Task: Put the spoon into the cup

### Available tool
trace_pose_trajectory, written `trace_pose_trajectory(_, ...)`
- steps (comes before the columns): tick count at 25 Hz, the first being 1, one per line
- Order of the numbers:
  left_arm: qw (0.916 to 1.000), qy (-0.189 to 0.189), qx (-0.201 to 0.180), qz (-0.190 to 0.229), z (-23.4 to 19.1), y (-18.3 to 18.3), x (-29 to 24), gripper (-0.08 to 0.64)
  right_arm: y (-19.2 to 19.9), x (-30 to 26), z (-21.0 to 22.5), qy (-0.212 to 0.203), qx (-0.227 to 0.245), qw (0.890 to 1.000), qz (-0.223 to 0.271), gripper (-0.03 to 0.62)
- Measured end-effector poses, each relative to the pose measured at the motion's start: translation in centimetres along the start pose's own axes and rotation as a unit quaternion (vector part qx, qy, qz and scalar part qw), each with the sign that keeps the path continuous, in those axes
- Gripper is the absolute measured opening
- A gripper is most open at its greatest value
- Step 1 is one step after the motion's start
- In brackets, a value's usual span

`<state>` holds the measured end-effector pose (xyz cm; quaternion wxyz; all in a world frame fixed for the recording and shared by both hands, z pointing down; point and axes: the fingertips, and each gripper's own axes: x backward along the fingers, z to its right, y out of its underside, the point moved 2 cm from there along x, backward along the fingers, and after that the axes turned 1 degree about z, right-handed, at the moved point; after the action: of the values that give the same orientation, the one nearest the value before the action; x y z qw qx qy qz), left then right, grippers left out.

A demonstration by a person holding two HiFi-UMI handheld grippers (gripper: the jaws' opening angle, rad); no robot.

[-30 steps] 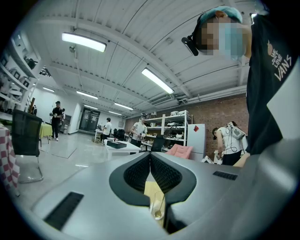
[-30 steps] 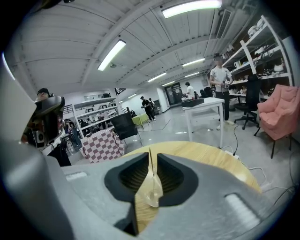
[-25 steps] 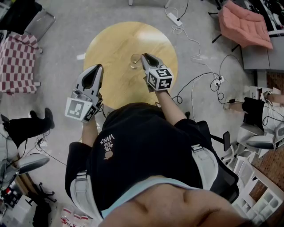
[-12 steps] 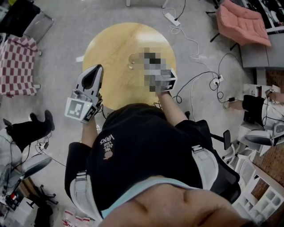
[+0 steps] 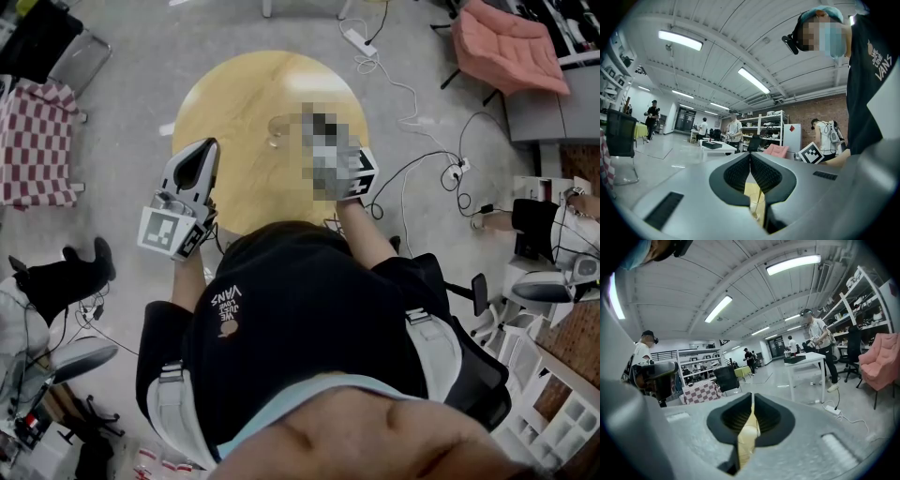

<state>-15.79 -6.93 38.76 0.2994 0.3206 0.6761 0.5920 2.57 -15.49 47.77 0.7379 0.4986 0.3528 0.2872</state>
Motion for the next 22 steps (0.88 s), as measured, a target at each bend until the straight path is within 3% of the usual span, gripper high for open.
trace_pose_trajectory(1,1.0,0.001,-0.003,0.002,-0.1,0.1,0.1,-0.002,-0.2,0.2,0.0,0.001,0.0,1.0,0.003,0.002)
trace_pose_trajectory(4,0.9999,0.001,-0.01,0.007,-0.1,0.4,0.3,-0.002,-0.5,0.7,-0.1,0.0,0.001,1.0,0.008,0.002)
trace_pose_trajectory(10,0.9999,0.001,0.012,-0.002,1.0,-0.5,-0.3,-0.002,-1.6,1.8,-0.6,-0.007,-0.002,1.0,0.024,0.0)
trace_pose_trajectory(22,1.0,0.006,-0.003,0.005,1.8,0.7,-0.6,-0.002,-3.8,4.4,-1.2,-0.022,0.001,0.998,0.05,-0.002)
